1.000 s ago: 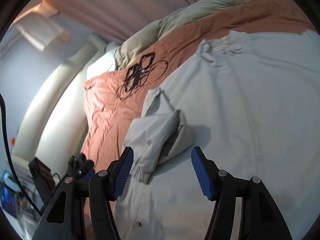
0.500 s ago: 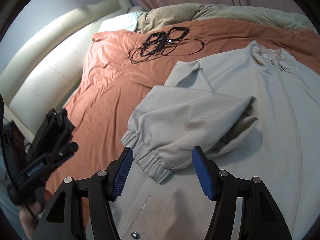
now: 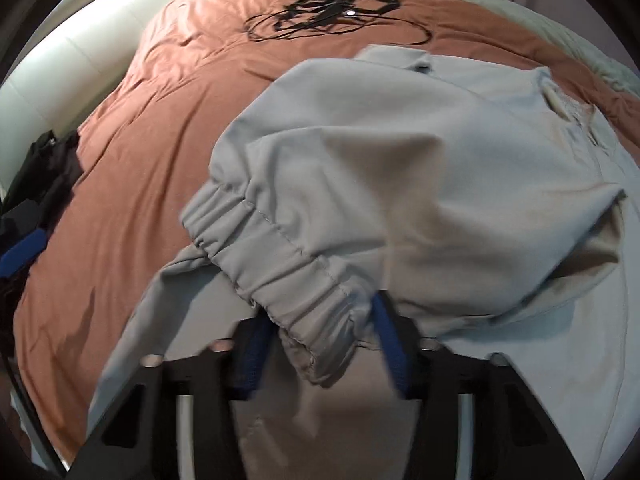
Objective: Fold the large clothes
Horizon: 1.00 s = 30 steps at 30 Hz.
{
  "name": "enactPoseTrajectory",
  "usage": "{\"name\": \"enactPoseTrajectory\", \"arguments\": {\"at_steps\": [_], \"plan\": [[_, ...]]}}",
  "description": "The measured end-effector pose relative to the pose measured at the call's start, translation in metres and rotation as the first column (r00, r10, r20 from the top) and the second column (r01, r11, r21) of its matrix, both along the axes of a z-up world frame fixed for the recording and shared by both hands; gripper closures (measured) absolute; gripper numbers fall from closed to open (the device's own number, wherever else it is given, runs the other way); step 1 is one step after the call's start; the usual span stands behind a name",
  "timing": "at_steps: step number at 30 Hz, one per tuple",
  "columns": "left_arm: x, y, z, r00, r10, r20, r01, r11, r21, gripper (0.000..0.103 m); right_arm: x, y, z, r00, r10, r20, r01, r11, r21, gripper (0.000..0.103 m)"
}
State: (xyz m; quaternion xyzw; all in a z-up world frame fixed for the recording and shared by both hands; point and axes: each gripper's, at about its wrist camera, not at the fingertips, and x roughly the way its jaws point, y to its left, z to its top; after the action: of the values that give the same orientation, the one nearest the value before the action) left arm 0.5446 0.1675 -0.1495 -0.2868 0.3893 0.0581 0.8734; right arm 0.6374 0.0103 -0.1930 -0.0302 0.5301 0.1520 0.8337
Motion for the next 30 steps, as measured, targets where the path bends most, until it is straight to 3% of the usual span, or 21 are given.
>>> {"name": "enactPoseTrajectory", "arguments": {"at_steps": [3,8,14,20,24,27,30], "plan": [[0.004,-0.014,0.001,1.0,-0.022,-0.001,0.022,1.0,0.016,0.046,0.002,-0.025,0.008,0.999,-0.031,-0.022,0.034,0.992,0.124,0.087],[0.01,-0.035,0.004,0.999,-0.05,0.005,0.05,0.998,0.024,0.046,-0.006,-0.071,0.046,0.996,-0.083,0.029,0.073,0.964,0.257,0.088],[0.018,-0.065,0.009,0.996,-0.091,0.01,0.09,0.993,0.072,0.046,-0.016,-0.144,0.086,0.972,-0.222,0.073,0.17,0.885,0.434,0.088],[0.023,-0.089,0.008,0.992,-0.128,-0.005,0.128,0.985,0.118,0.046,-0.023,-0.213,0.1,0.932,-0.359,0.059,0.268,0.787,0.557,0.088],[0.026,-0.096,0.008,0.991,-0.136,-0.015,0.136,0.981,0.14,0.046,-0.026,-0.257,0.097,0.874,-0.486,0.003,0.392,0.708,0.588,0.086],[0.028,-0.097,0.006,0.991,-0.135,-0.023,0.137,0.979,0.149,0.046,-0.036,-0.293,0.084,0.782,-0.615,-0.099,0.553,0.611,0.566,0.074],[0.028,-0.097,0.004,0.99,-0.136,-0.031,0.139,0.978,0.152,0.046,-0.046,-0.311,0.078,0.736,-0.664,-0.134,0.607,0.559,0.565,0.051]]}}
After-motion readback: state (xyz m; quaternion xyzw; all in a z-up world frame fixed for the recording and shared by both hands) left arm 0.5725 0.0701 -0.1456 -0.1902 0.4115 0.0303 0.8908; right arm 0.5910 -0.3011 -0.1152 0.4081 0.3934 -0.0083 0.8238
